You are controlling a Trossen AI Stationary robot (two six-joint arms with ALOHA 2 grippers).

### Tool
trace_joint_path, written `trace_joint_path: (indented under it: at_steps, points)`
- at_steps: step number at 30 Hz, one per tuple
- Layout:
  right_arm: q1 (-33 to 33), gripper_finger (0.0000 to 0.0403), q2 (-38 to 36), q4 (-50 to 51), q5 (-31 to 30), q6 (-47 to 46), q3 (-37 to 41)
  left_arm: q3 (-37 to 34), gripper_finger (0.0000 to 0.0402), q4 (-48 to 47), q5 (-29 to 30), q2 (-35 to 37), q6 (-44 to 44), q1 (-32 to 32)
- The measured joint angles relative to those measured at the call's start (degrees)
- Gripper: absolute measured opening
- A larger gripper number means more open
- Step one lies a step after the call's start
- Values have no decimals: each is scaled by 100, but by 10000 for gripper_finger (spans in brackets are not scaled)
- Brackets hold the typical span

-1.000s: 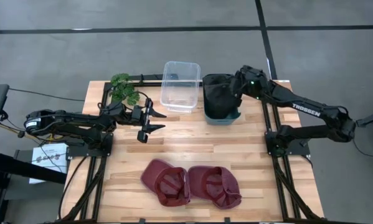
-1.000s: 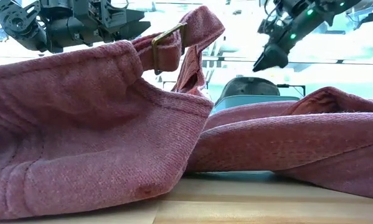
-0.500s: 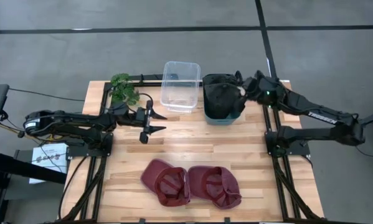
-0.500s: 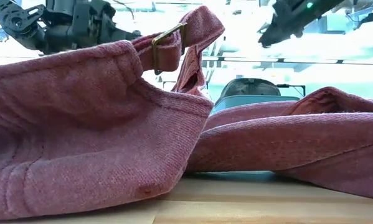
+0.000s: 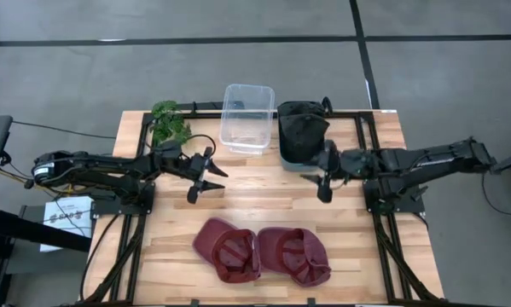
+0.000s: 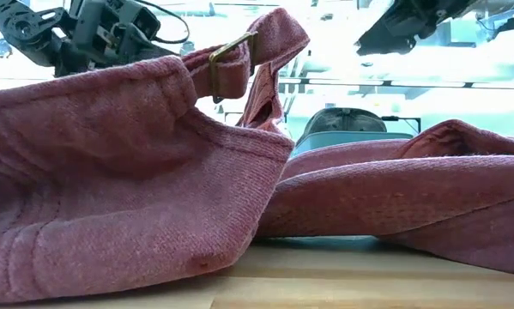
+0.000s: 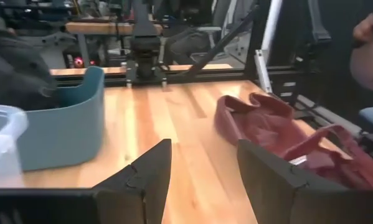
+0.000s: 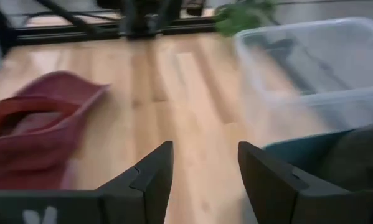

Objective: Pick & Place hat
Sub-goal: Put the left red cap into the transparent bin

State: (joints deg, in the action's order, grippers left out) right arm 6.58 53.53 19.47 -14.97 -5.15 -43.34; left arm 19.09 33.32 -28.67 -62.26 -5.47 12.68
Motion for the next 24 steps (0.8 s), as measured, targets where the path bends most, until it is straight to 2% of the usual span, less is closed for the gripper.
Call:
trace_joint_path:
  at_steps: [5,12,15,20,24]
  points:
    - [434,174,168,-316,-18,-508,281,0,182,-27,16,-14,159,-362]
    - [821,174,338,-965,-56,-642,547,9,182,-18,769,-468,881,-1047]
    - [971,172,464,-1256,-60,-641,607,7,182,-156,871,-679,994,-1168]
    - [1241,172,733,-1507,-60,-647,622,113,182,-158,919,-1079,1316,-1169]
    - [1455,175,1014,-1838,-59,-647,620,331,182,-143,704,-1391,1524,-1293]
